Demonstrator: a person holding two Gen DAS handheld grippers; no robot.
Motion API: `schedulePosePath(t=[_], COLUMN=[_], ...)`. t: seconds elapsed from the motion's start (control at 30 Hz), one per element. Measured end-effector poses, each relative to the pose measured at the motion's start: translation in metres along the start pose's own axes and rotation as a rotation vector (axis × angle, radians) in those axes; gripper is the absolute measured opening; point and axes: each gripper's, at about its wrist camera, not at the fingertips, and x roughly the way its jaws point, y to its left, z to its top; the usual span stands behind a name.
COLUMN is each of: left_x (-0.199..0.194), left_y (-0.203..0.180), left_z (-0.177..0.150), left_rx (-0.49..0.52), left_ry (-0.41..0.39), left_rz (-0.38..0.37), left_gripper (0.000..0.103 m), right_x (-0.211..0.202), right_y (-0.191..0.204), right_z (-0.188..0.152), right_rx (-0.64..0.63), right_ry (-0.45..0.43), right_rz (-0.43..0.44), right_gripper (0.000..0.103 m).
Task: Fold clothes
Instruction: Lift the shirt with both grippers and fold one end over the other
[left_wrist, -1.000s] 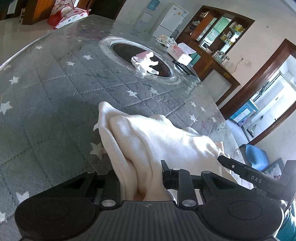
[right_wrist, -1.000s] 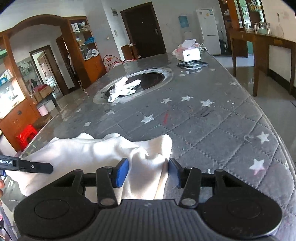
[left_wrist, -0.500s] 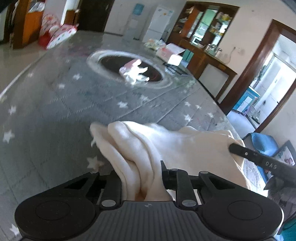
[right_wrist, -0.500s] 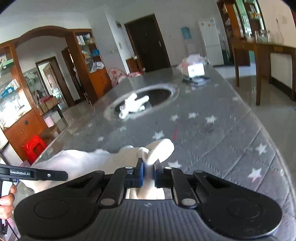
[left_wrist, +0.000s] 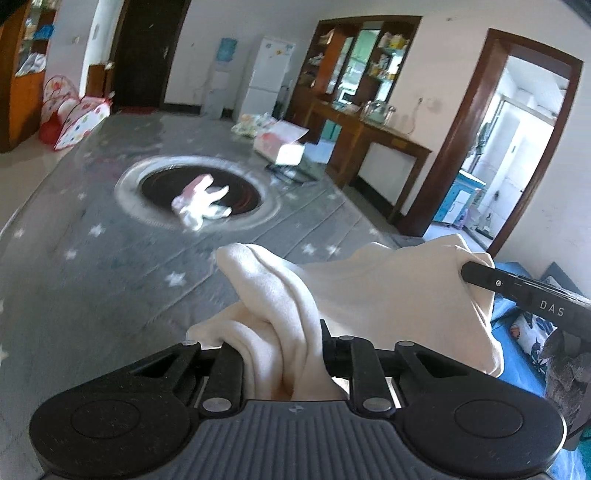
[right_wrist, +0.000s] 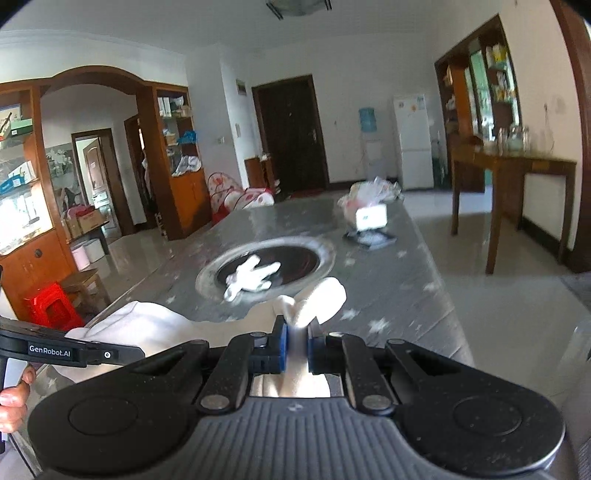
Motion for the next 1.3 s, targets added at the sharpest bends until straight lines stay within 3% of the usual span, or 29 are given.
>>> schedulePosePath(t=[0.57,1.3], left_x=[0.001,0.017], left_y=[-0.047,-0.058], left_z=[0.041,0.055], left_rx=[0.074,0.089], left_ry=[-0.044,-0.022], left_rz=[-0.061,-0.034], left_gripper=[0.02,0.02], right_x=[-0.043,-0.046], right_y=[-0.013,-0.021], right_z=[0.041,0.042], right_rx=[-0.067,-0.056], right_ry=[-0.106,-0.097], right_rz=[-0.093,-0.125], right_gripper=[0.009,0.009])
